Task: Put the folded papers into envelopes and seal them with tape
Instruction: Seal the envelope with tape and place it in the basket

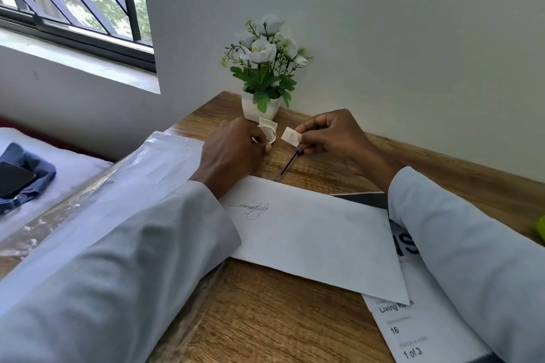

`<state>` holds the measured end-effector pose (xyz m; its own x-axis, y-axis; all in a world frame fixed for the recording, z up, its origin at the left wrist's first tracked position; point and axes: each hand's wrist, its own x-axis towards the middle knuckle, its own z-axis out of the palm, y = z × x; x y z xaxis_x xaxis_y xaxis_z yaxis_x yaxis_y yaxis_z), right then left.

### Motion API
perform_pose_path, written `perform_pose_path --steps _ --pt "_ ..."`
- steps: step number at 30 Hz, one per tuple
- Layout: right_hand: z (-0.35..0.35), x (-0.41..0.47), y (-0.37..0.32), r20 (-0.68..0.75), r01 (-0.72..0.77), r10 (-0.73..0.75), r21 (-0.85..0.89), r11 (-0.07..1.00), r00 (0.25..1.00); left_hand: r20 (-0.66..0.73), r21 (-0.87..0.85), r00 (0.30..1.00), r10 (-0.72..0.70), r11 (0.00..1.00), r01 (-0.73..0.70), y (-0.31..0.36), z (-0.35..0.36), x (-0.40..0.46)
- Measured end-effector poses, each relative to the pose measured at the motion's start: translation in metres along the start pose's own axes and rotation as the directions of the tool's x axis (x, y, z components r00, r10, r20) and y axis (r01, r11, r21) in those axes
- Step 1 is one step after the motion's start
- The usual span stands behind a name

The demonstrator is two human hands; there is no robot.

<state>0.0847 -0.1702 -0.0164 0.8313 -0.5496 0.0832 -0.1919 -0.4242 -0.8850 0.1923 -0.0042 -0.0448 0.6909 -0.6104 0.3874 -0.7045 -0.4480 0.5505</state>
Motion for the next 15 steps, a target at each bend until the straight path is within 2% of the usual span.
perform_pose_path --steps 3,7,11,15 --pt "-0.008 -0.006 -0.003 -0.001 0.019 -0.019 -0.065 0.998 1.0 0.015 -0.006 1.0 0.024 1.0 -0.024 0.002 0.001 0.0" --pt "-0.02 -0.027 -0.014 -0.006 0.188 -0.193 -0.187 0.964 0.981 -0.003 0.018 0.998 0.056 0.998 -0.056 0.005 0.001 -0.001" --pt "-0.038 -0.061 -0.026 -0.061 0.287 -0.302 -0.181 0.941 0.951 -0.002 0.036 0.996 0.093 0.995 -0.093 0.009 0.0 -0.001" --pt "-0.049 -0.104 -0.029 -0.131 0.299 -0.308 -0.08 0.951 0.942 0.004 0.048 0.99 0.138 0.989 -0.138 0.01 -0.001 -0.004"
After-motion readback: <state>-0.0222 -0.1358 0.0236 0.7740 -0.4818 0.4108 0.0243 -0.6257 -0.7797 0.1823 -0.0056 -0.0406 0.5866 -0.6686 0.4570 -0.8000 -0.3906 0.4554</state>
